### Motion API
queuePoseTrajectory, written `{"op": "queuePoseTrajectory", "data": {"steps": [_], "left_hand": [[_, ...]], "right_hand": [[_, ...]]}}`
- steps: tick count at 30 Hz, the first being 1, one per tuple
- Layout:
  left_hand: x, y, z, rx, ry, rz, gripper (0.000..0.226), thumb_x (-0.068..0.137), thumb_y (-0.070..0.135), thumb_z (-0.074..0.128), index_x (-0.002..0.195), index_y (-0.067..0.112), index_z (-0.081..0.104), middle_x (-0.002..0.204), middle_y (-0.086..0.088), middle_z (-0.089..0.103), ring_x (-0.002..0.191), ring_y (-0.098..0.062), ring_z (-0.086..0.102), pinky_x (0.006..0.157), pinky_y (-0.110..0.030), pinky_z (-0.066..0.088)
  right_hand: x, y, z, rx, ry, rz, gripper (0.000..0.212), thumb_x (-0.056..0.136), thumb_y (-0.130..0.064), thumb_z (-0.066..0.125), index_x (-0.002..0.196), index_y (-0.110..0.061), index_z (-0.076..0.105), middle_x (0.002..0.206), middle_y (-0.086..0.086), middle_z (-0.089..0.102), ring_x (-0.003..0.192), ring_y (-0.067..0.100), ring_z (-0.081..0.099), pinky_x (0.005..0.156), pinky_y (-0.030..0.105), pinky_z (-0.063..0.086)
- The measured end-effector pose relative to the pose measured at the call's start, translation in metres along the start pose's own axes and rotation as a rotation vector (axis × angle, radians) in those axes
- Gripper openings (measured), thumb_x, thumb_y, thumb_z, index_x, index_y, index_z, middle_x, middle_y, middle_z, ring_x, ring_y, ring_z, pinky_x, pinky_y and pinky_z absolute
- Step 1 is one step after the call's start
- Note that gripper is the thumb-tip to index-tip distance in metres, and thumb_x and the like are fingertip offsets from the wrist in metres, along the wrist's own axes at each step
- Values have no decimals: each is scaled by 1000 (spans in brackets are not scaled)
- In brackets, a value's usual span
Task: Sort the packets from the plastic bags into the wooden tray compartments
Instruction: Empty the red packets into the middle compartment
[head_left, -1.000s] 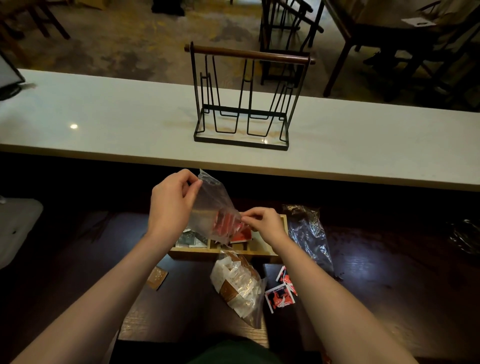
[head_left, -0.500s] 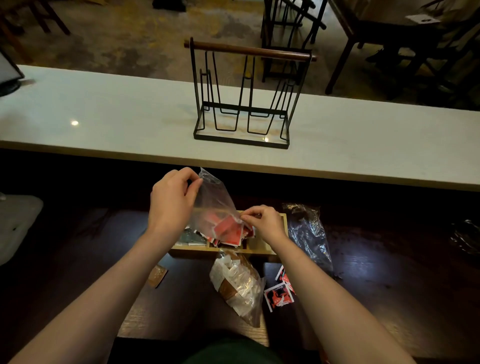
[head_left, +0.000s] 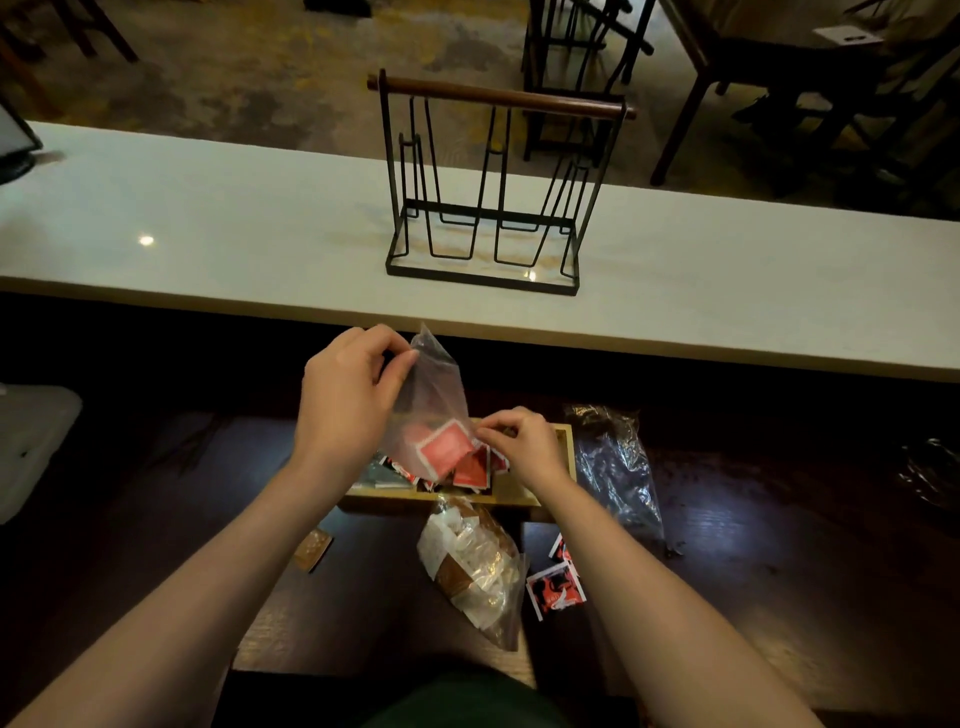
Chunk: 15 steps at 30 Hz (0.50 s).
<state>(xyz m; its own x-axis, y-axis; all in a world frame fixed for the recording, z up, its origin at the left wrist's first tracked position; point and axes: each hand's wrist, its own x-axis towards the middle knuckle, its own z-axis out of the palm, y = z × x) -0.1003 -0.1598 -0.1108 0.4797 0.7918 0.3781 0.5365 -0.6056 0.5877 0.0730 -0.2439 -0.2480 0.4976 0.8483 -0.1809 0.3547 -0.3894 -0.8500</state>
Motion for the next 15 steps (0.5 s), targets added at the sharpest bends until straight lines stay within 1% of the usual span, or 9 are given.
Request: {"op": "queuePoseTrajectory", "data": {"steps": [1,2,3,4,7,10,12,15], "left_hand": [[-1,2,0,-15,2,5,9,87,15,64,79,11,64,64,16,42,62,0,45,59,-10,35],[0,3,-1,-24,14,18,9,87,15,64,78,12,63,63,17,41,62,-1,45,60,-11,36],[1,4,0,-32,16,25,10,87,15,64,78,12,63,62,17,40,61,-1,44,59,-13,36],[-1,6,-1,-36,9,26,10,87,15,64,78,12,62,61,18,39,61,-1,45,59,-14,37],[-4,7,1,-58,20,51,10,87,14,64,77,12,62,60,19,38,61,2,46,58,-10,34],[-5,1,3,-98,28,-9,11,88,15,64,77,13,62,59,16,40,60,-2,46,57,-11,35],[-4,-4,5,-114,47,-8,10,88,14,63,78,13,63,61,14,43,61,-4,46,58,-12,36],[-3,-11,7,-99,76,-17,9,87,13,64,79,11,64,65,10,46,63,-4,47,60,-11,36]], "right_hand": [[0,2,3,9,6,4,7,81,-24,72,88,-25,74,86,-8,56,83,12,57,68,27,53],[1,2,4,17,9,-6,7,80,-24,73,85,-28,74,84,-10,56,84,14,59,72,37,55],[1,1,5,28,5,0,8,79,-23,73,83,-31,73,83,-10,58,85,16,61,74,42,56],[2,3,5,69,-2,24,11,79,-21,73,81,-32,73,84,-9,61,85,17,63,75,43,56],[-1,1,4,204,-15,32,19,81,-12,71,79,-31,72,81,-10,69,80,11,65,76,29,52],[-1,2,2,267,6,35,16,82,-8,68,82,-24,72,78,-12,69,74,-4,63,73,18,50],[-4,0,0,309,21,34,14,84,-6,66,85,-18,71,78,-10,68,69,-9,61,68,11,47],[-5,1,-5,369,45,65,12,86,-5,63,88,-14,70,79,-6,68,66,-9,60,59,8,44]]}}
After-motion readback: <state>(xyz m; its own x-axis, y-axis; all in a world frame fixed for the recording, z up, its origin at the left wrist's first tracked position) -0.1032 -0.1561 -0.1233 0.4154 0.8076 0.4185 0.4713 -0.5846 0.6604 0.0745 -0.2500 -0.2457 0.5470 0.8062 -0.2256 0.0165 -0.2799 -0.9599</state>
